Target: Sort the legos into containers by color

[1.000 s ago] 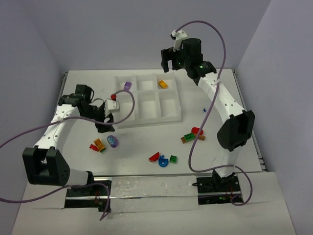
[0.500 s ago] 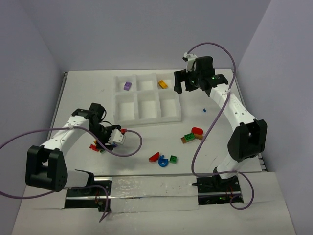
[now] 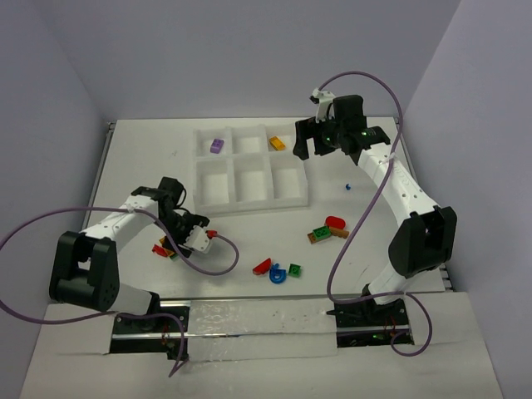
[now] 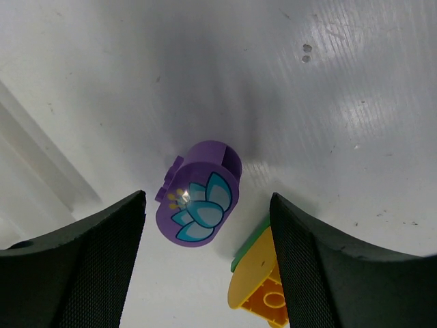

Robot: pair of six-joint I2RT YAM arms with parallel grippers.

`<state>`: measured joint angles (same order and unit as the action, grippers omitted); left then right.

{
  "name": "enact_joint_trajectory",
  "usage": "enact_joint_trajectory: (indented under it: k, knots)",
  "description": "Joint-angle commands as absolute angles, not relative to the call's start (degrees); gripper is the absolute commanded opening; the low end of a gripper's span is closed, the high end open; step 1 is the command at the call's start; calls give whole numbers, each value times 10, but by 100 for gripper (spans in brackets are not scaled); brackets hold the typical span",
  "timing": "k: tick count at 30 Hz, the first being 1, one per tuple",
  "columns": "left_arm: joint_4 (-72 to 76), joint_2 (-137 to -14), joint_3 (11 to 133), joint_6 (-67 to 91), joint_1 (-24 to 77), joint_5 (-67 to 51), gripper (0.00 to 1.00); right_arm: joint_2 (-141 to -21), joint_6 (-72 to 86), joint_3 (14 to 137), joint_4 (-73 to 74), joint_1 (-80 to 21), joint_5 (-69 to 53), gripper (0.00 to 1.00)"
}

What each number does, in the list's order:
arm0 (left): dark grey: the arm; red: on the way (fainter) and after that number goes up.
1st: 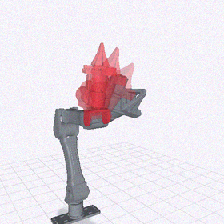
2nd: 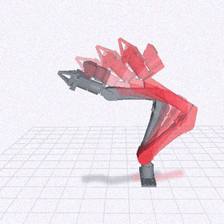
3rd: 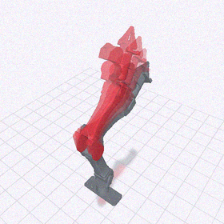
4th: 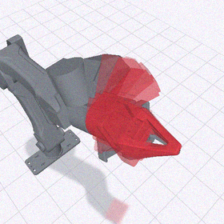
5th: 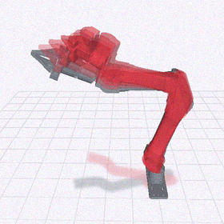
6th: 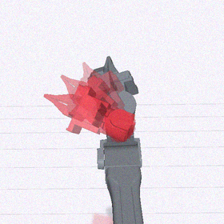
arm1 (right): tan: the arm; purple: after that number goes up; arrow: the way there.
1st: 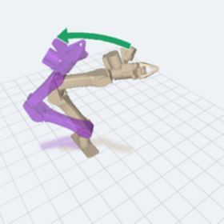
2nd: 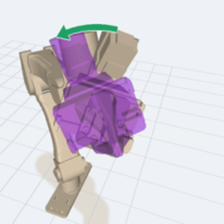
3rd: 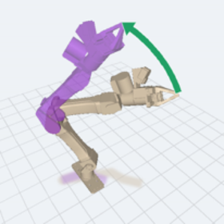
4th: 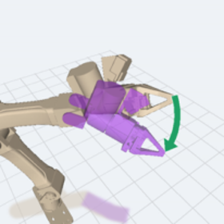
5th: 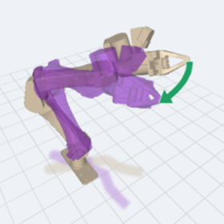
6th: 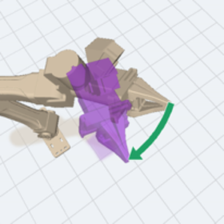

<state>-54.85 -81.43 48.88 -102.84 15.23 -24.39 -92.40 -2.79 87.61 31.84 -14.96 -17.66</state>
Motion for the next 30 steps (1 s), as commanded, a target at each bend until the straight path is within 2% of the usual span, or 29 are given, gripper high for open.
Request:
enact_joint_trajectory:
  k: [1,11,16,21,24,27,30]
  knots:
    - [-523,-833,483,-1069,164,-232,79,-917,-24,880,321,-149,-186,100]
    - [-492,-888,478,-1069,185,-192,70,-911,-30,875,328,-147,-183,100]
    - [-482,-858,459,-1088,190,-168,48,-908,-31,872,328,-148,-181,100]
    - [-512,-794,475,-1069,212,-207,31,-905,-29,873,328,-148,-185,100]
    - [-538,-749,523,-991,249,-269,16,-901,-28,873,328,-148,-187,100]
    - [-592,-759,650,-857,262,-381,0,-899,-27,871,326,-148,-188,100]
    - [-514,-795,761,-563,262,-434,0,-902,-27,873,326,-148,-189,100]
